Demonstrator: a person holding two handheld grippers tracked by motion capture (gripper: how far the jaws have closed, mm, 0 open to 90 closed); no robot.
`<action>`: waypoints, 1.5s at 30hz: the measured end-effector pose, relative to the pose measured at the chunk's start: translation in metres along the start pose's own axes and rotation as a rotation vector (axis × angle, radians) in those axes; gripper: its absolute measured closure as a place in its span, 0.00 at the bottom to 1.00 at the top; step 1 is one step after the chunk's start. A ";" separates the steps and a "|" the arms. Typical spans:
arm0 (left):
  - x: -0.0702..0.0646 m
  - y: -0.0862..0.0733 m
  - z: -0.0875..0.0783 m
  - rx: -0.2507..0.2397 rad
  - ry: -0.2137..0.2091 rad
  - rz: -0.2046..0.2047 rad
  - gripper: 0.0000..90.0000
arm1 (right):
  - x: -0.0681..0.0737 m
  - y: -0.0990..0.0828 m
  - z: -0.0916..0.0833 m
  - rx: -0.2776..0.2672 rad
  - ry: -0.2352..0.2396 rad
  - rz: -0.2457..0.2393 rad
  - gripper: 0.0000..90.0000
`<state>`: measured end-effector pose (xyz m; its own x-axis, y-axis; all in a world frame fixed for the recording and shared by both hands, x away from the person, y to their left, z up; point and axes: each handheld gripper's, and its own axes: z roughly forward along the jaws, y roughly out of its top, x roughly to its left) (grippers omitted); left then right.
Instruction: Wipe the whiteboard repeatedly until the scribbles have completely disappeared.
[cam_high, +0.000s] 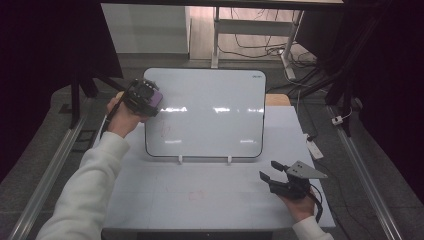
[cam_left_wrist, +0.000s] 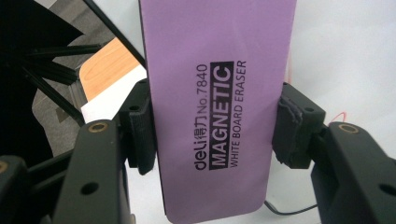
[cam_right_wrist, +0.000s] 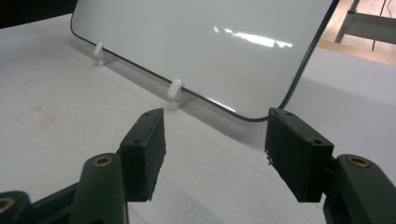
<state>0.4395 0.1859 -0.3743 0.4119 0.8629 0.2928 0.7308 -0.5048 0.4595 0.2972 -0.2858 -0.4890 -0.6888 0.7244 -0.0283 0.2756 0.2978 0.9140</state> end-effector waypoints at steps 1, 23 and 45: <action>-0.002 -0.003 0.001 0.001 -0.002 0.005 0.46 | 0.000 0.000 0.000 -0.001 0.000 -0.001 0.41; -0.036 -0.024 0.015 0.005 -0.035 0.071 0.46 | 0.000 0.001 0.001 -0.007 0.006 0.001 0.41; -0.072 -0.074 0.037 0.028 -0.129 0.103 0.46 | 0.001 0.002 -0.002 -0.019 0.006 -0.001 0.41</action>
<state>0.3755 0.1618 -0.4604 0.5504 0.8037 0.2262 0.6956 -0.5913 0.4082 0.2955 -0.2856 -0.4865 -0.6931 0.7203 -0.0271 0.2624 0.2871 0.9213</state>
